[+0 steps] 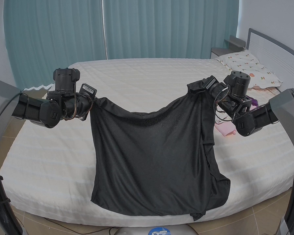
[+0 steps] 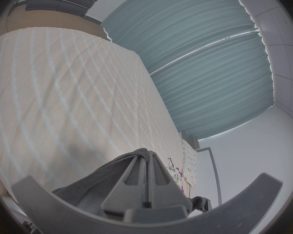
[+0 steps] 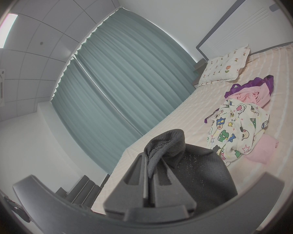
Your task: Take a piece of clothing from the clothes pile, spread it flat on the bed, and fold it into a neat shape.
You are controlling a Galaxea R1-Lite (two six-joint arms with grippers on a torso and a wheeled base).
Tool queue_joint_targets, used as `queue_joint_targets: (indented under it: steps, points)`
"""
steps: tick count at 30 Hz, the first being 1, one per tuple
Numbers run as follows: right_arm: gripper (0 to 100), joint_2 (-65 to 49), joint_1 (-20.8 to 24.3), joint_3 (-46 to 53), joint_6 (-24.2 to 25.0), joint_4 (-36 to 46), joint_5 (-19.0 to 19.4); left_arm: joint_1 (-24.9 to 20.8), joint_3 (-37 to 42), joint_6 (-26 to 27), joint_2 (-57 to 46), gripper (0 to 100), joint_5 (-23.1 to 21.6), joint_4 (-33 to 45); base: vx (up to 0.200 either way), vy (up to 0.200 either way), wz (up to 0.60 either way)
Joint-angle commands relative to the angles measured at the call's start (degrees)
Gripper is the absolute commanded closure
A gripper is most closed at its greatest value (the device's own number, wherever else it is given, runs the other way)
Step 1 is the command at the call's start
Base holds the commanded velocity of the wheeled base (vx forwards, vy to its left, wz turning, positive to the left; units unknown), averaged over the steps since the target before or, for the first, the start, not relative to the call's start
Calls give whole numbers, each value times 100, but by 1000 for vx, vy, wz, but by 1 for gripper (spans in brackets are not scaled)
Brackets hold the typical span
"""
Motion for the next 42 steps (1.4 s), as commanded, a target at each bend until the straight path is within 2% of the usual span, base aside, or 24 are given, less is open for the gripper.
queue_joint_targets:
  steps: [1,13,14,15,20,25,28,30,38,42]
  points:
    - [100,357,-42,-79,0,-11,-6,99,-214,4,456,100,-1,8,0,0,0]
    - [100,1350,-121,-879,9,6,-67,293,-601,4,1317,100,-1,8,0,0,0]
    - [0,1535,-112,-984,9,15,-76,302,-741,-5,1519,100,8,8,0,0,0]
    - [0,1614,-121,-1037,9,50,-67,310,-803,4,1607,0,-1,8,0,0,0]
    - [0,1904,-130,-1169,-9,147,-76,310,-1058,-5,1906,0,8,8,0,0,0]
    - [0,2062,-323,-1239,-18,279,-225,372,-1304,13,2029,0,157,61,0,0,0]
    - [0,2009,-481,-1248,-132,516,-348,512,-1427,198,2038,0,333,61,0,0,0]
    - [0,1851,-551,-1098,-132,586,-331,600,-1471,382,2020,0,421,96,0,0,0]
    - [0,1543,-710,-808,-106,648,-85,697,-1409,400,1792,0,404,492,0,0,0]
    - [0,1253,-718,-52,-158,762,65,671,-856,356,1308,0,316,843,0,0,0]
